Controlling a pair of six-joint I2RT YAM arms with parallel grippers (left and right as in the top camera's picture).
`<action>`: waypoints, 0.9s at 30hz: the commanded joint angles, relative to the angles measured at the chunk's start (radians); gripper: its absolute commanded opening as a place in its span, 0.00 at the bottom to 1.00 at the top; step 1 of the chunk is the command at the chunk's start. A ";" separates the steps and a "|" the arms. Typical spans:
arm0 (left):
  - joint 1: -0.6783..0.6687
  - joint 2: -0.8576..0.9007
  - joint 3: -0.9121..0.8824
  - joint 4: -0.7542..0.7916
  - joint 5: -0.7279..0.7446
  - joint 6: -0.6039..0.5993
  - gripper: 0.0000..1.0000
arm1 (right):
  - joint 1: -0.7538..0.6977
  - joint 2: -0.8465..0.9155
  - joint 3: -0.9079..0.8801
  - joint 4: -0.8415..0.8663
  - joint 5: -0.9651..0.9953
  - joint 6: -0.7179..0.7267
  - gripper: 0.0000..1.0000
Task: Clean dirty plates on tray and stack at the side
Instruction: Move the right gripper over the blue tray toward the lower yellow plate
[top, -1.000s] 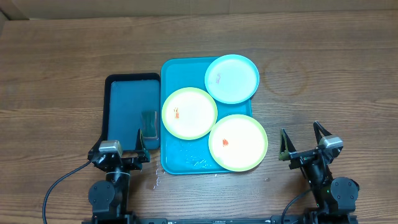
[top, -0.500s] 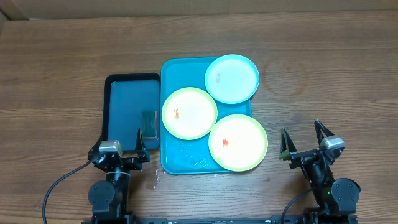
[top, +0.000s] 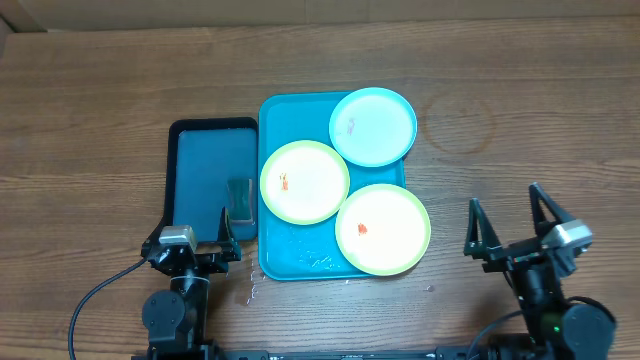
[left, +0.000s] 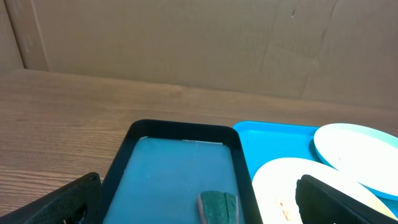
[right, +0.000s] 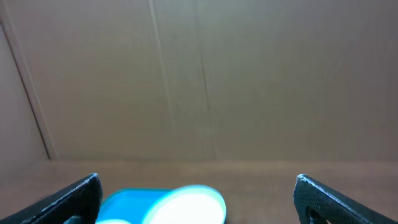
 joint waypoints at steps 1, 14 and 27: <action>-0.004 -0.006 -0.003 -0.002 -0.010 0.019 1.00 | -0.002 0.074 0.141 -0.048 -0.017 0.019 1.00; -0.004 -0.006 -0.003 -0.002 -0.010 0.019 1.00 | -0.002 0.600 0.797 -0.518 -0.018 0.011 1.00; -0.004 -0.006 -0.003 -0.002 -0.010 0.019 1.00 | -0.002 1.089 1.321 -1.086 -0.174 -0.056 1.00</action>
